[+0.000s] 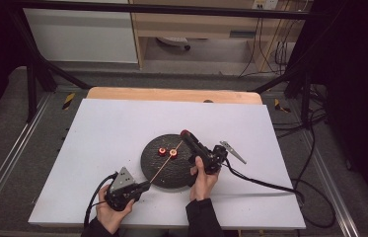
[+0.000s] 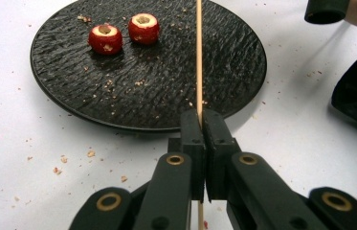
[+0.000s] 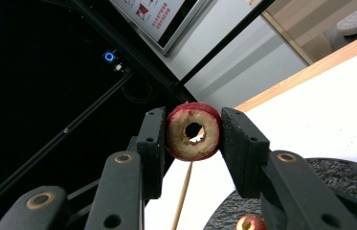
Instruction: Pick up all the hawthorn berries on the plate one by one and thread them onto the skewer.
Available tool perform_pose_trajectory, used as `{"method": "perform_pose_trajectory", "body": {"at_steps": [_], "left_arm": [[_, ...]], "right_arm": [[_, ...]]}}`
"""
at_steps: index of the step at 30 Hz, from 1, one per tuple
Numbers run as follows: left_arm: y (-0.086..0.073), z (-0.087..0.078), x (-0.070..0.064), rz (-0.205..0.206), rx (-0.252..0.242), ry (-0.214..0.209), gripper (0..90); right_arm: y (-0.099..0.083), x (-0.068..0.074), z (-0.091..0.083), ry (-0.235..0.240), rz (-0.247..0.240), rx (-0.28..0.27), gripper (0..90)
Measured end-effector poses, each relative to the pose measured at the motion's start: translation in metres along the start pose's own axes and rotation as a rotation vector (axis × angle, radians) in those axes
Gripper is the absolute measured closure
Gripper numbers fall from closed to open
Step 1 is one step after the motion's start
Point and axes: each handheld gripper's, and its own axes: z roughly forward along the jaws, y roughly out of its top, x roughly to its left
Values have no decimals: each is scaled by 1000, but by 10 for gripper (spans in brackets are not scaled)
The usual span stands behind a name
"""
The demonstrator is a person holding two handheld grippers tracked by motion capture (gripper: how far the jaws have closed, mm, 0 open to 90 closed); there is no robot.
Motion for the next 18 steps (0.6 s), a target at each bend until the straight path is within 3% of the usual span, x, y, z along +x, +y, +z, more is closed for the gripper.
{"method": "perform_pose_trajectory", "body": {"at_steps": [11, 18], "left_arm": [[7, 11, -13, -37, -42, 29, 881], [18, 16, -15, -54, -59, 37, 881]], "right_arm": [[-8, 0, -3, 14, 11, -23, 630], [-10, 2, -6, 25, 19, -6, 631]]}}
